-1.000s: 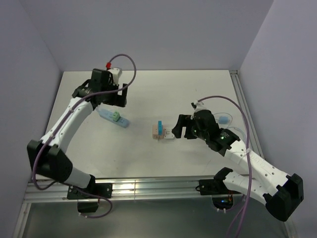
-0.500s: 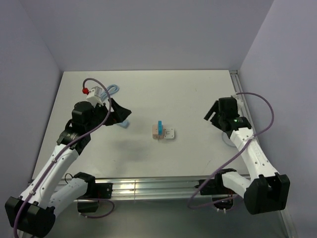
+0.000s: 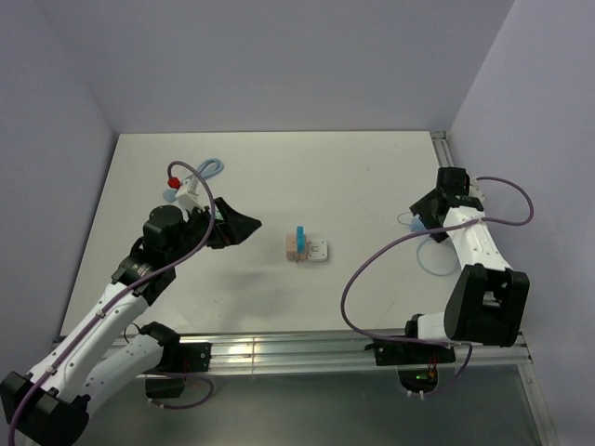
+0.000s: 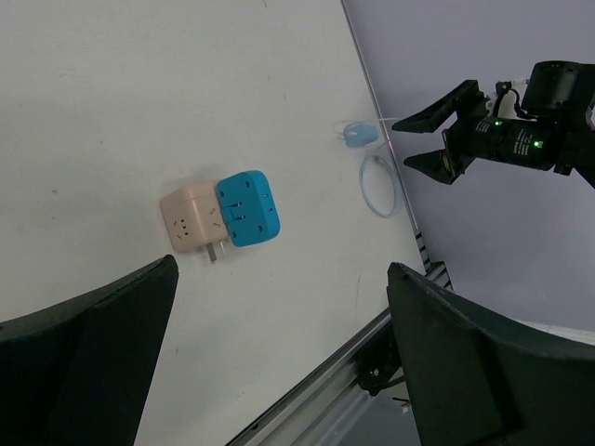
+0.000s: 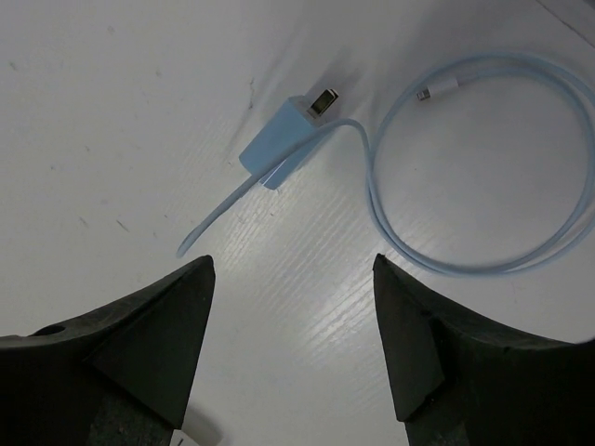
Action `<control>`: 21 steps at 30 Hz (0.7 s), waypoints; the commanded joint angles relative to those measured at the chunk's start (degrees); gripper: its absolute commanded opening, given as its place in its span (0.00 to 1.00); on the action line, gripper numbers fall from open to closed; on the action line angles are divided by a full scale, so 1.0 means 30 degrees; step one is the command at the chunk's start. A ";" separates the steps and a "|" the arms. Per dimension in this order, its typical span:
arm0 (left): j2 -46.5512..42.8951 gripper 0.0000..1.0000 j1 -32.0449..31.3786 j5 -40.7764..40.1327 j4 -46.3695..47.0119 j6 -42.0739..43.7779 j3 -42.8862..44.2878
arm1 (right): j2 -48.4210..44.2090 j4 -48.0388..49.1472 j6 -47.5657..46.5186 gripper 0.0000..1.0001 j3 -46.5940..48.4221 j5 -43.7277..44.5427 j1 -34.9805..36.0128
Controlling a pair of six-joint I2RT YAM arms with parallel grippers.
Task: Insert the plug
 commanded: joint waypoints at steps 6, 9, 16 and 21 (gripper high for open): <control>-0.0522 1.00 -0.0805 -0.1251 -0.0370 0.0342 0.0792 | 0.1491 0.1089 0.2025 0.73 0.0429 0.0539 -0.0104; -0.0523 0.99 -0.0834 -0.1222 -0.0517 0.0517 0.0909 | 0.2195 0.1297 0.2085 0.73 0.0750 0.0976 -0.0104; -0.0289 0.99 -0.0835 -0.1017 -0.0722 0.0577 0.1261 | 0.4567 0.1794 0.2494 0.73 0.1689 0.1447 -0.0104; -0.0171 0.99 -0.0835 -0.1105 -0.0780 0.0606 0.1466 | 0.6031 0.2145 0.2379 0.73 0.2333 0.1858 -0.0104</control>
